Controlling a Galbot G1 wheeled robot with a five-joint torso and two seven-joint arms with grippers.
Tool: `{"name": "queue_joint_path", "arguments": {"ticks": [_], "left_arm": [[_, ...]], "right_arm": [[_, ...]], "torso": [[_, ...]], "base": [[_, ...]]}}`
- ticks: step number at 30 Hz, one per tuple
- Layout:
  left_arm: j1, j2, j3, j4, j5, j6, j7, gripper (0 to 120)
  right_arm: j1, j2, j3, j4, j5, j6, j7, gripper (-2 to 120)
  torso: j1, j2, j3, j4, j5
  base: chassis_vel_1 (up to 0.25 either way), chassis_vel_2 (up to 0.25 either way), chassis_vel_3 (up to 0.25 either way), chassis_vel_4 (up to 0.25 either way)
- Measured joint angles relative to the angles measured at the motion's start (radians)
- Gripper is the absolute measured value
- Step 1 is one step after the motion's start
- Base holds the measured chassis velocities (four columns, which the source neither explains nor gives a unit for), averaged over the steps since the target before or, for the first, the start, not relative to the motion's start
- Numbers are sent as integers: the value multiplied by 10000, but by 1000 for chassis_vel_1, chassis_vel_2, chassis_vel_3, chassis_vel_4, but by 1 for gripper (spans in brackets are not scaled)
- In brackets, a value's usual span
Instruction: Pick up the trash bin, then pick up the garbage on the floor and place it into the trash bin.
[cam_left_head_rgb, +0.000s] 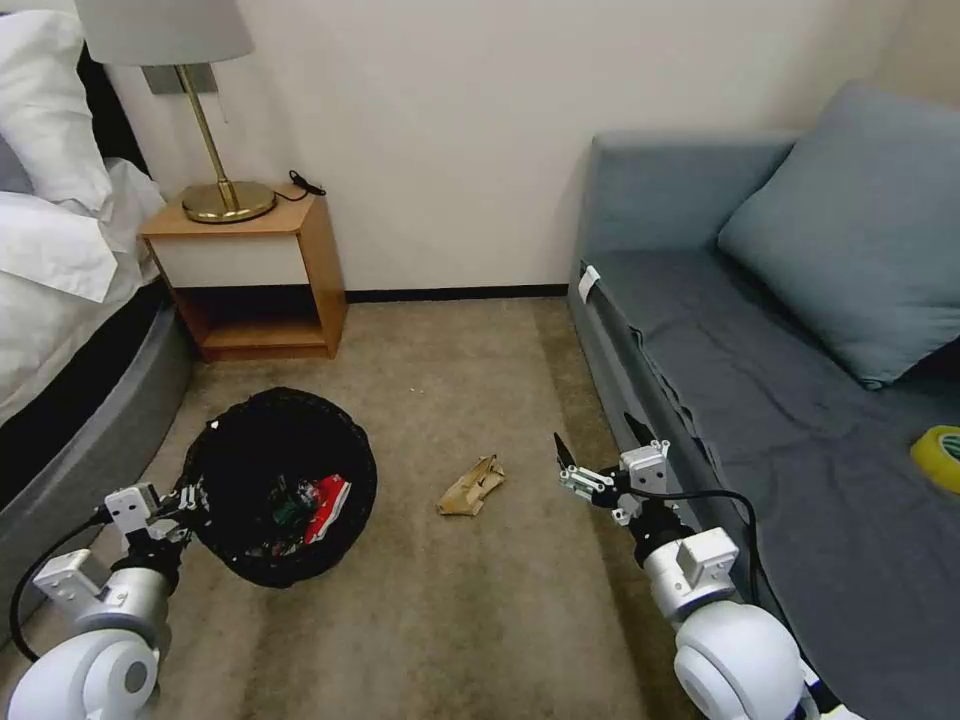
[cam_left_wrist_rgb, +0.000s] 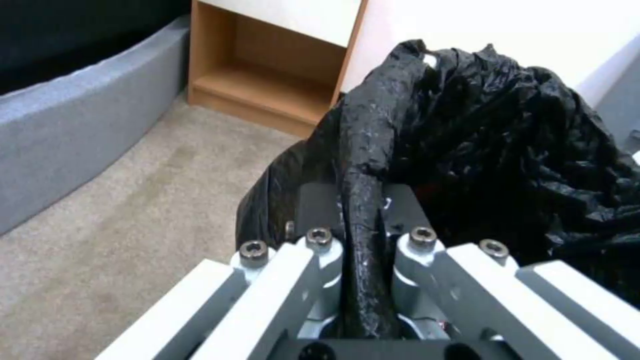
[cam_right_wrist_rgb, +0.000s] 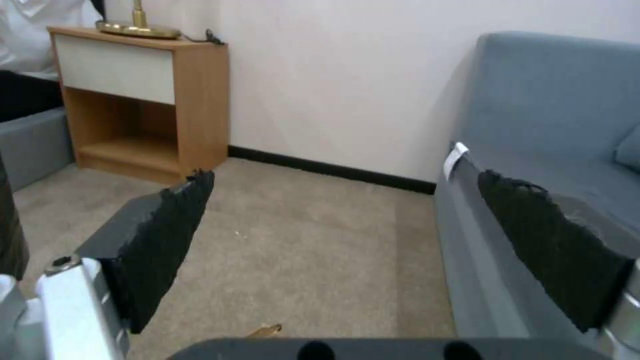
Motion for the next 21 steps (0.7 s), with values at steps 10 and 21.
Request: {"name": "queue_joint_path", "arguments": {"ticks": [10,21], "left_arm": [[90,63,-68,-10,-45,-6,7,4],[19,129,-108,47,-115,-12,14,4]], "right_arm": [[-71,146,-21,4,-63,-11,-106,100],[-39,186,-21,-46,4,-59,-193,100]], "torso": [[0,0,0,0,0],[0,0,0,1,1]], "base": [[0,0,0,0],[0,0,0,0]]}}
